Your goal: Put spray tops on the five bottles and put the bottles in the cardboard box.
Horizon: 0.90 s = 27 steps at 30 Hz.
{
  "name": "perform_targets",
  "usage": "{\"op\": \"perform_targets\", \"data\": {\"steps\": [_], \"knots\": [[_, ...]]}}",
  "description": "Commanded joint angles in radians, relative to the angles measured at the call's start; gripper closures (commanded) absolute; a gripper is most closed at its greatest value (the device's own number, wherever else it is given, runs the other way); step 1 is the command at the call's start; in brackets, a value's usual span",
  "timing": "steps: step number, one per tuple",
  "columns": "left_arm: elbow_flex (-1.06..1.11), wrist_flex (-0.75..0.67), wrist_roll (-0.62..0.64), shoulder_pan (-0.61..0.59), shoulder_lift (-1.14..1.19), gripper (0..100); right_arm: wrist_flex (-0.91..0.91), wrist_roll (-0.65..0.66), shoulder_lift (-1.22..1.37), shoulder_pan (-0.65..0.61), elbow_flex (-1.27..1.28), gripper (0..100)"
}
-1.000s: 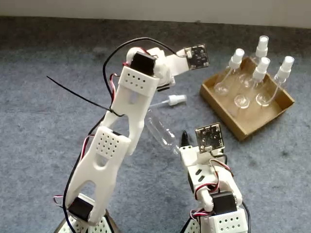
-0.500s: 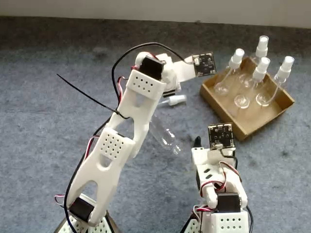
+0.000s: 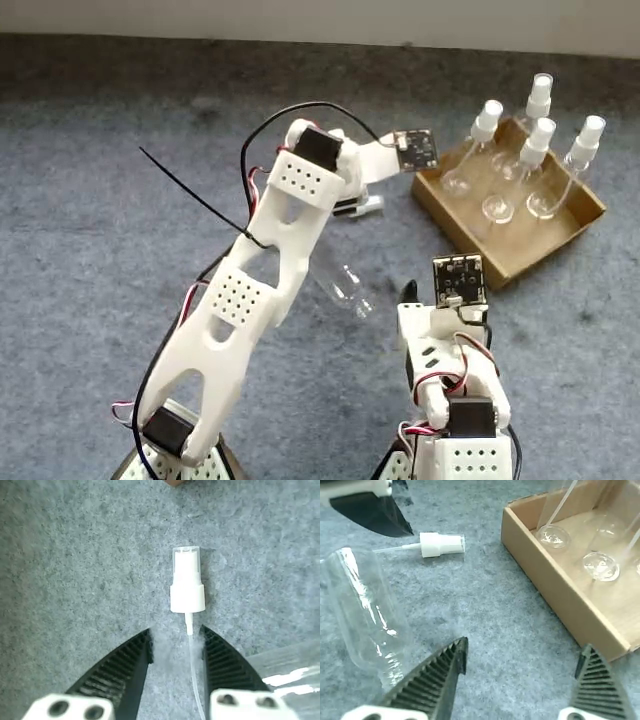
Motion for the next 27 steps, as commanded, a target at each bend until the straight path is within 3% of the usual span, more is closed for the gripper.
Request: {"op": "perform_targets", "data": {"steps": [1, 4, 9, 17, 27], "knots": [[-0.012, -0.011, 0.003, 0.015, -0.013, 87, 0.010, 0.012, -0.015, 0.015, 0.130, 68.5], [-0.013, -0.044, 0.006, 0.015, 0.031, 85, 0.010, 0.012, -0.015, 0.015, 0.130, 68.5], [-0.033, -0.084, 0.006, 0.027, 0.130, 74, 0.010, 0.012, -0.015, 0.010, 0.130, 68.5], [-0.030, -0.175, 0.008, 0.024, 0.130, 74, 0.010, 0.012, -0.013, 0.010, 0.130, 68.5], [-0.033, -0.183, 0.008, 0.027, 0.122, 74, 0.030, 0.012, -0.013, 0.010, 0.137, 68.5]]}}
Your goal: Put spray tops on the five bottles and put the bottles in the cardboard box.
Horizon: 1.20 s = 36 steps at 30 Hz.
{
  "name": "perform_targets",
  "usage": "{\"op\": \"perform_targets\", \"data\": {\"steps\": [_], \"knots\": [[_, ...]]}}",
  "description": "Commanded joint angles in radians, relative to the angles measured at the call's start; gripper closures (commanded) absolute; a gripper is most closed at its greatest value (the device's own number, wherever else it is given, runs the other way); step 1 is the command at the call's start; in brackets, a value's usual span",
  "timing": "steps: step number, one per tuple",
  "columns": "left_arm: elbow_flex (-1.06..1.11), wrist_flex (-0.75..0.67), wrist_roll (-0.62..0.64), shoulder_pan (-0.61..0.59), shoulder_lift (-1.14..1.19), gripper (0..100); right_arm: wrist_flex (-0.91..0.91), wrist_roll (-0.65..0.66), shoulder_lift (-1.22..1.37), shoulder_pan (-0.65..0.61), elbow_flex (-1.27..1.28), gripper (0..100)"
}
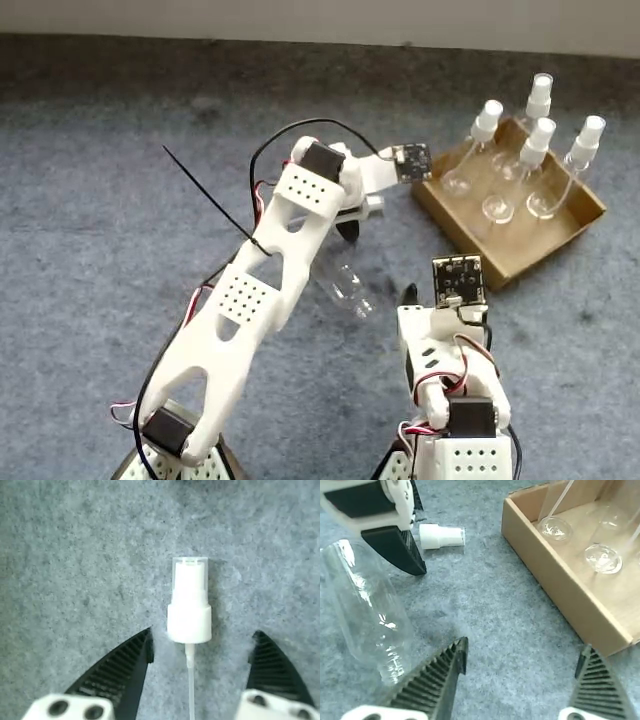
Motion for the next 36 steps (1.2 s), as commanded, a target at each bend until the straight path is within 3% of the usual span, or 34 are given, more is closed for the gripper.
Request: {"op": "perform_targets", "data": {"steps": [1, 4, 8, 12, 15, 22, 30, 36], "knots": [[-0.033, -0.029, 0.008, 0.027, -0.021, 74, 0.004, 0.012, -0.013, 0.008, 0.137, 68.5], [-0.028, -0.107, 0.012, 0.036, -0.012, 74, 0.004, 0.012, -0.013, 0.008, 0.137, 68.5], [-0.030, -0.195, 0.107, 0.021, 0.042, 74, 0.004, 0.012, -0.013, 0.008, 0.139, 68.5], [-0.030, -0.221, 0.106, 0.013, 0.065, 74, 0.004, 0.012, -0.013, 0.008, 0.139, 68.5], [-0.030, -0.215, 0.106, 0.013, 0.062, 79, 0.004, 0.012, -0.013, 0.008, 0.139, 68.5], [-0.030, -0.213, 0.106, 0.012, 0.064, 100, 0.004, 0.012, -0.013, 0.008, 0.139, 68.5], [-0.030, -0.203, 0.107, -0.039, 0.061, 99, 0.004, 0.012, -0.013, 0.008, 0.139, 68.5], [-0.030, -0.025, 0.106, -0.047, 0.059, 98, 0.004, 0.012, -0.013, 0.008, 0.139, 68.5]]}}
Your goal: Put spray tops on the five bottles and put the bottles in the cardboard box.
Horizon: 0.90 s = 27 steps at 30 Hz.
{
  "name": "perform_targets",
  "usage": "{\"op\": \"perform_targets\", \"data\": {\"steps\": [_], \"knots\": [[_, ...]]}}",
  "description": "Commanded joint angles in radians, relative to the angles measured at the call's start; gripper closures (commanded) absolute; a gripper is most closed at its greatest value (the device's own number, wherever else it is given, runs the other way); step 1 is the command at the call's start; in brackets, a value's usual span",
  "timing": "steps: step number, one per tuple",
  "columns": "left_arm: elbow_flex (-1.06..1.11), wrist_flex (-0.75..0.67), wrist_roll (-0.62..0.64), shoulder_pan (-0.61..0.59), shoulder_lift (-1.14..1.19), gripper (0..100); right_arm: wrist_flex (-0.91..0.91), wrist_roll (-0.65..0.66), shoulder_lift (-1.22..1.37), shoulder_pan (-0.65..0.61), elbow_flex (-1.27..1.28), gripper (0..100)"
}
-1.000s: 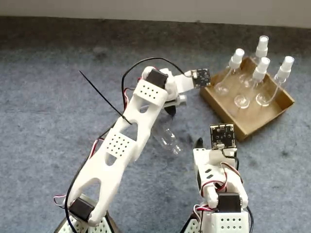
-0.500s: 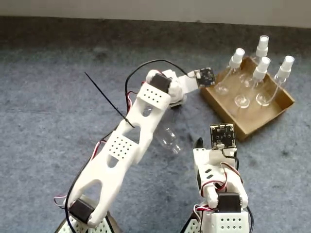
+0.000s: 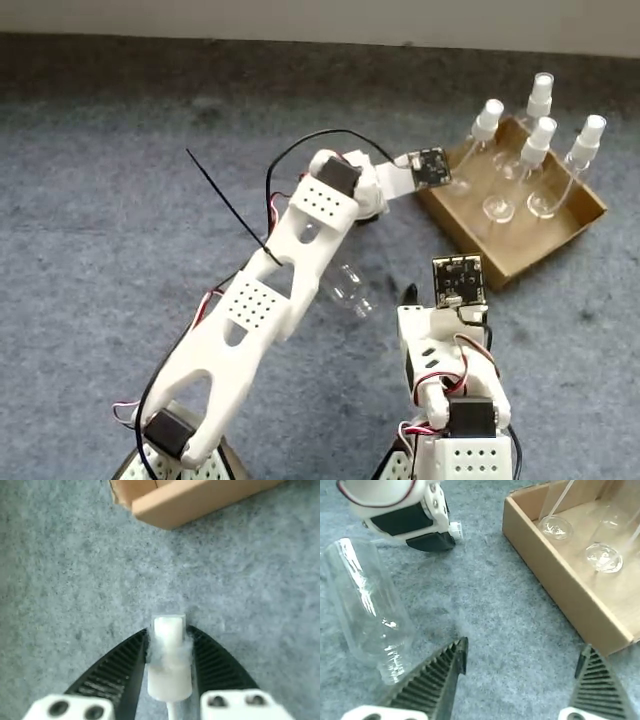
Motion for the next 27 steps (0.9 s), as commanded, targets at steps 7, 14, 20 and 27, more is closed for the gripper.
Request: {"op": "perform_targets", "data": {"steps": [7, 14, 20, 27], "knots": [[-0.030, 0.267, -0.132, -0.054, -0.008, 98, 0.004, 0.012, -0.013, 0.008, 0.139, 68.5], [-0.030, 0.279, -0.160, -0.114, -0.010, 98, 0.004, 0.012, -0.013, 0.010, 0.139, 68.5], [-0.031, 0.278, -0.160, -0.171, -0.068, 98, 0.004, 0.012, -0.013, 0.010, 0.139, 68.5], [-0.031, 0.278, -0.160, -0.225, -0.196, 98, 0.004, 0.012, -0.013, 0.010, 0.139, 68.5]]}}
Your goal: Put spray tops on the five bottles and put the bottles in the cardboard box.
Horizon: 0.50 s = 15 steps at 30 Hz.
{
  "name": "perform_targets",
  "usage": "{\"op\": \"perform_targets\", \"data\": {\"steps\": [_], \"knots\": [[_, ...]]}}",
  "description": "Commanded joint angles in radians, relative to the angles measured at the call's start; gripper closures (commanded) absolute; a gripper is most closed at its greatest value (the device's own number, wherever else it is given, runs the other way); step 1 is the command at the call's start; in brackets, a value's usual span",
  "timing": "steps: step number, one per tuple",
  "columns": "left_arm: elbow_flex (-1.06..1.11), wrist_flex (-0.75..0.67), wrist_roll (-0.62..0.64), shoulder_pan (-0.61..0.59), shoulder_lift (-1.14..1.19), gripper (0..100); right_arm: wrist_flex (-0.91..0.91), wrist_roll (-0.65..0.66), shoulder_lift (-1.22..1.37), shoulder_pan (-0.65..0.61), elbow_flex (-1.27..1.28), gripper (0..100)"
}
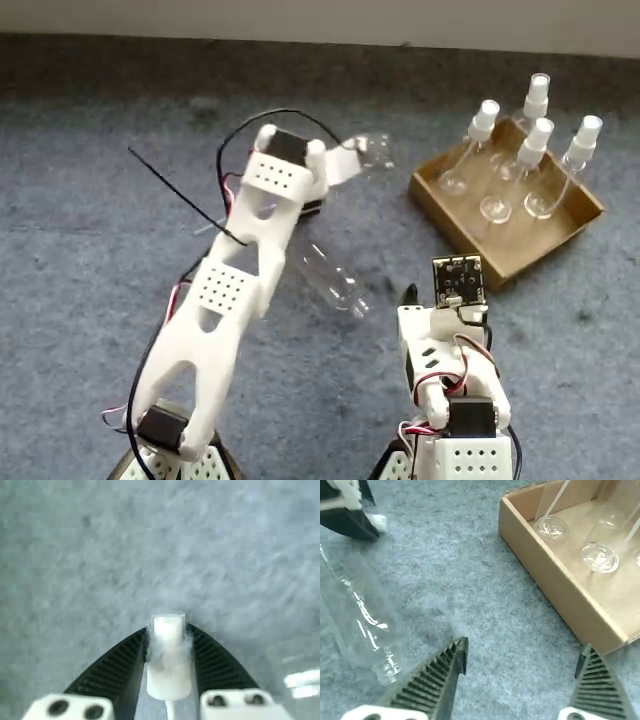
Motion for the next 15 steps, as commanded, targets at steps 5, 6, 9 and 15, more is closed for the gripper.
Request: {"op": "perform_targets", "data": {"steps": [5, 6, 9, 15], "knots": [[-0.016, 0.015, -0.009, -0.051, -0.143, 98, 0.004, 0.012, -0.013, 0.010, 0.139, 68.5], [-0.016, 0.015, -0.009, -0.051, -0.143, 98, 0.004, 0.012, -0.013, 0.010, 0.139, 68.5], [-0.016, 0.014, -0.009, -0.051, -0.147, 98, 0.004, 0.012, -0.013, 0.010, 0.139, 68.5], [-0.016, 0.011, 0.006, -0.074, -0.231, 98, 0.004, 0.012, -0.013, 0.010, 0.139, 68.5]]}}
